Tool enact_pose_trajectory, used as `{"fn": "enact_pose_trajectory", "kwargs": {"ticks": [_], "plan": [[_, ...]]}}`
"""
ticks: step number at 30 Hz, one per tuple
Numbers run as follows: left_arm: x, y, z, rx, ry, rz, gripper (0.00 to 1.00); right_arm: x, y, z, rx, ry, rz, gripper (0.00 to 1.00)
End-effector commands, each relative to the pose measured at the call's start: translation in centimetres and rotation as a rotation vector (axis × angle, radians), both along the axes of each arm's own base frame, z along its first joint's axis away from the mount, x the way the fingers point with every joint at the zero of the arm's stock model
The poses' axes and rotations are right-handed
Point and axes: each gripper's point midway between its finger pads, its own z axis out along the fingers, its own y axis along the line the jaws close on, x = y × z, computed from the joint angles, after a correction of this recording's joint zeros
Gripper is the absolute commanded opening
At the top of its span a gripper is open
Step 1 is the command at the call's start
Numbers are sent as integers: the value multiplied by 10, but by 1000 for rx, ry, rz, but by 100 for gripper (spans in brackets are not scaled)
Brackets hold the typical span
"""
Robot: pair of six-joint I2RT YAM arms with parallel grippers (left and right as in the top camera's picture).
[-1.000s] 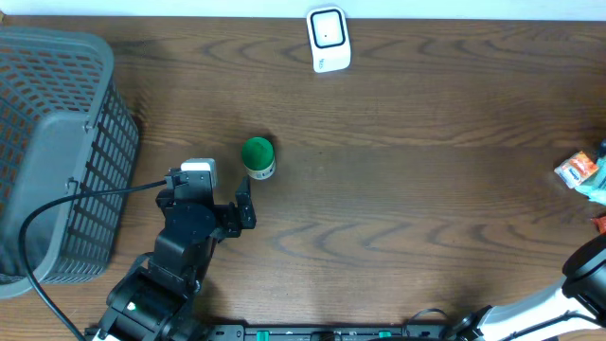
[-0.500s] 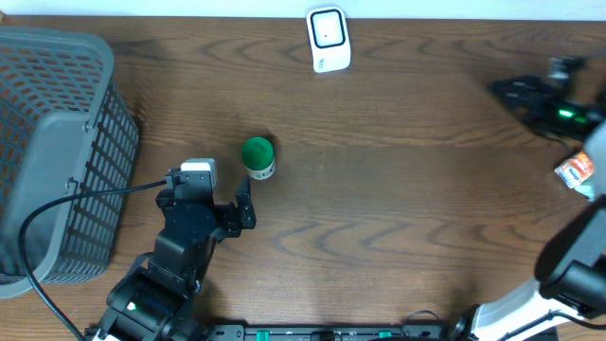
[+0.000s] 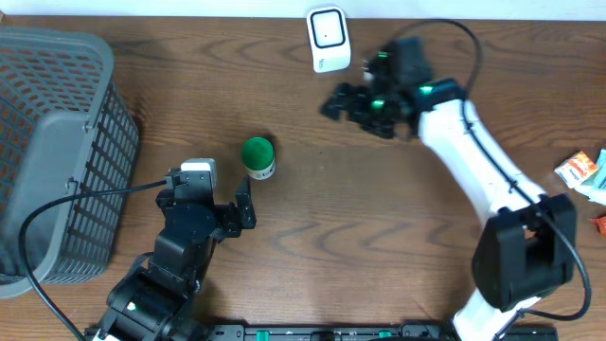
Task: Scan the item barcode
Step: 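Reach the right gripper over to the green-capped jar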
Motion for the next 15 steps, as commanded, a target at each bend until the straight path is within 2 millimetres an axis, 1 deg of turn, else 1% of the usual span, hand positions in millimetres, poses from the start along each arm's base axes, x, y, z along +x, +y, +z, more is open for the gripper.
{"fn": "enact_pose_trajectory", "kwargs": {"ticks": [1,2,5,9,12,15], "plan": [[1,3,2,14,-11,9,98,6,12,28,-53,-53,-110,99],[1,3,2,14,-11,9,98,3,20,32,-68,-58,-107,99],[1,3,2,14,-11,9,98,0,38,36,-80,-39,-89,99],[1,3,2,14,-11,9,98,4,54,36,-105,10,-66,98],[1,3,2,14,-11,9,98,8,68,30,-123,49,-42,99],[1,3,2,14,-11,9,98,7,90,15,-138,103,-18,98]]}}
